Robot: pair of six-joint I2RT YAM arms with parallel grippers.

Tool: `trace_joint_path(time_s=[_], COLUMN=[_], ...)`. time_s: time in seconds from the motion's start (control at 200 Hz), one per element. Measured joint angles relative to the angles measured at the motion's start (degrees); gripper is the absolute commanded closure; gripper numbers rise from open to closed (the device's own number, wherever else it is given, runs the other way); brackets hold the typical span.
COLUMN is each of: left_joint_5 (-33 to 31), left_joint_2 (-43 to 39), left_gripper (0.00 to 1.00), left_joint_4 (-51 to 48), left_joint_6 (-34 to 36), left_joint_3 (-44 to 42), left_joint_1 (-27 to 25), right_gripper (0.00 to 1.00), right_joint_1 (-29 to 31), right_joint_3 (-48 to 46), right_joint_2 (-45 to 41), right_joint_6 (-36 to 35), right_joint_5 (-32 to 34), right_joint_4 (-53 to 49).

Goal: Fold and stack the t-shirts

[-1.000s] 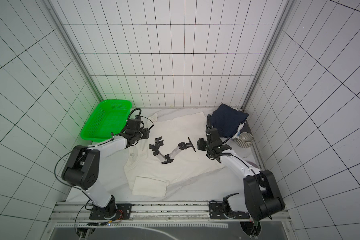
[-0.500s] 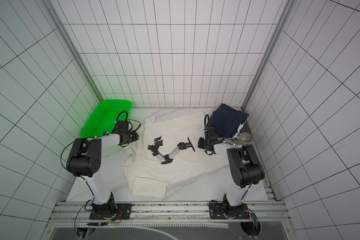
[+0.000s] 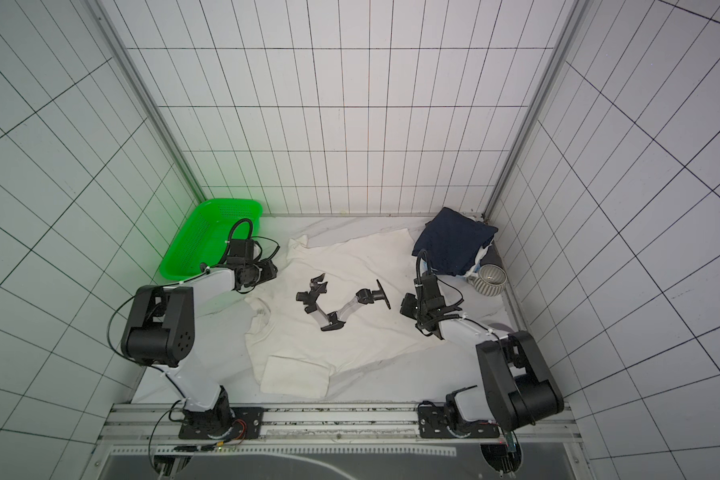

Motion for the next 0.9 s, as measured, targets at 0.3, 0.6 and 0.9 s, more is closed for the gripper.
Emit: trace_joint_path(time_s=[0.3,0.6,0.9], left_joint_5=[-2.82,-7.45,-3.32], left_joint_2=[22.82,35.41,32.94], left_gripper=[0.43,0.61,1.0], left_joint_4=[-5.42,-12.04,-12.09], left_joint_6=[-0.09,-2.58,-4.07], left_joint_3=[32.65,47.06,45.16], left_joint_1=[-5.46,-3.02,-2.97], right_gripper=[0.64,0.64,0.64], right_joint_1=[0.48,0.57,0.55], right_joint_3=[0.09,0.09,0.76], right_joint_2=[-0.81,-0.83,-0.79], right_joint_6=[-1.31,-3.93,-5.03], right_joint_5=[-1.22,-2.4,-2.64], right_joint_4=[-1.73,-2.54,-2.86])
